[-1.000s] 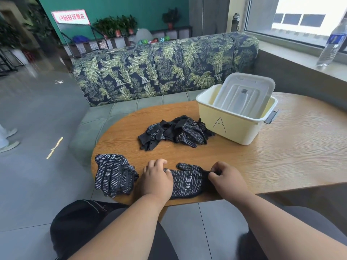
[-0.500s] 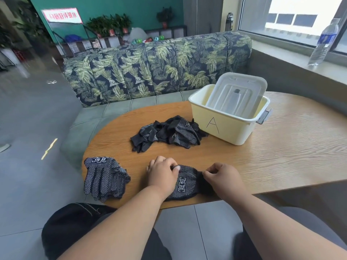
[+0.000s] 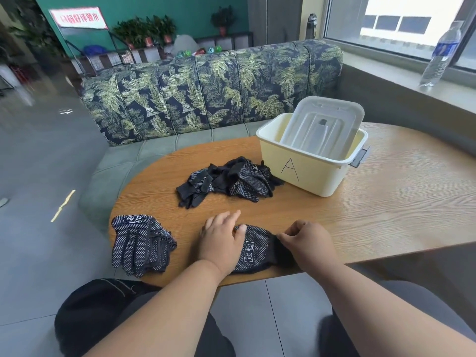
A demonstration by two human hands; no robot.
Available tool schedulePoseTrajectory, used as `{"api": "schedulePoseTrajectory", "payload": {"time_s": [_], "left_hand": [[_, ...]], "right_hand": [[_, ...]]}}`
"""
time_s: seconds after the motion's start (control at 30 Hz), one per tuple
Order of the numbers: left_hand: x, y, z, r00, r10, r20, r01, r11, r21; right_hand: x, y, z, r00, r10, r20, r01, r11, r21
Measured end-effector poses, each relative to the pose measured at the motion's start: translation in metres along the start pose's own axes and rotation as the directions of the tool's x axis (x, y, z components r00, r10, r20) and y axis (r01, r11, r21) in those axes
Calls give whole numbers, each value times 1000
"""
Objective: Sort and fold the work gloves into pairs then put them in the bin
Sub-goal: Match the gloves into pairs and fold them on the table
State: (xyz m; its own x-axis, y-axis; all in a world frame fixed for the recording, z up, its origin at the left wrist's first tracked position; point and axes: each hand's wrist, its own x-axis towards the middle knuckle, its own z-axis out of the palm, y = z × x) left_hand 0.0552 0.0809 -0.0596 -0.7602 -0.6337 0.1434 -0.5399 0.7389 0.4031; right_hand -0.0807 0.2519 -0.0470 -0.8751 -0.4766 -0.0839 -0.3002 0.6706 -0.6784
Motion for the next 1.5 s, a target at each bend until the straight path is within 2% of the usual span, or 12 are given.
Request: {"api": "schedulePoseTrajectory", "payload": {"time_s": [0.13,0.2,0.43,0.53,0.6,0.67,0.77,0.9,1.17,1.27,1.37,1.5], "left_hand": [[-17,5,2,964,71,258,-109,984,137],[-24,5,8,953,49,300,-122,966,228],[-30,9,8,953,-9,302,-89,947,309],[-31,13,5,953,-32,302,-71,943,324],[-30,16,4,949,-49,310,-58,944,326],[-29,18,2,945,-69,318,-35,950,310],[-23,21,-5,961,-74,266,10,972,234],[0,27,-14,992,-95,85,79,981,176],[24,34,-9,966,-215,140,164,938,306],[24,35,-8,964,-219,150,183,958,221],[19,34,-11,959,-255,124,266,961,-79],[10,32,-6,940,-305,150,340,818,-464]], "right_hand": [[4,4,1,1000,-2,2,2,1000,-28],[6,5,0,1000,0,1,0,999,-36],[5,9,-1,999,-44,15,45,997,-64],[0,13,3,983,-180,35,181,983,-38],[-4,16,7,947,-321,22,322,942,-93],[-6,16,10,920,-392,31,391,906,-161],[-6,14,11,922,-371,113,387,894,-223],[-8,10,11,925,-337,174,371,900,-228],[-8,8,10,925,-321,204,363,904,-224],[-7,8,11,924,-316,214,361,905,-224],[-7,9,12,929,-312,197,350,914,-205],[-6,9,14,940,-287,186,321,929,-185]]}}
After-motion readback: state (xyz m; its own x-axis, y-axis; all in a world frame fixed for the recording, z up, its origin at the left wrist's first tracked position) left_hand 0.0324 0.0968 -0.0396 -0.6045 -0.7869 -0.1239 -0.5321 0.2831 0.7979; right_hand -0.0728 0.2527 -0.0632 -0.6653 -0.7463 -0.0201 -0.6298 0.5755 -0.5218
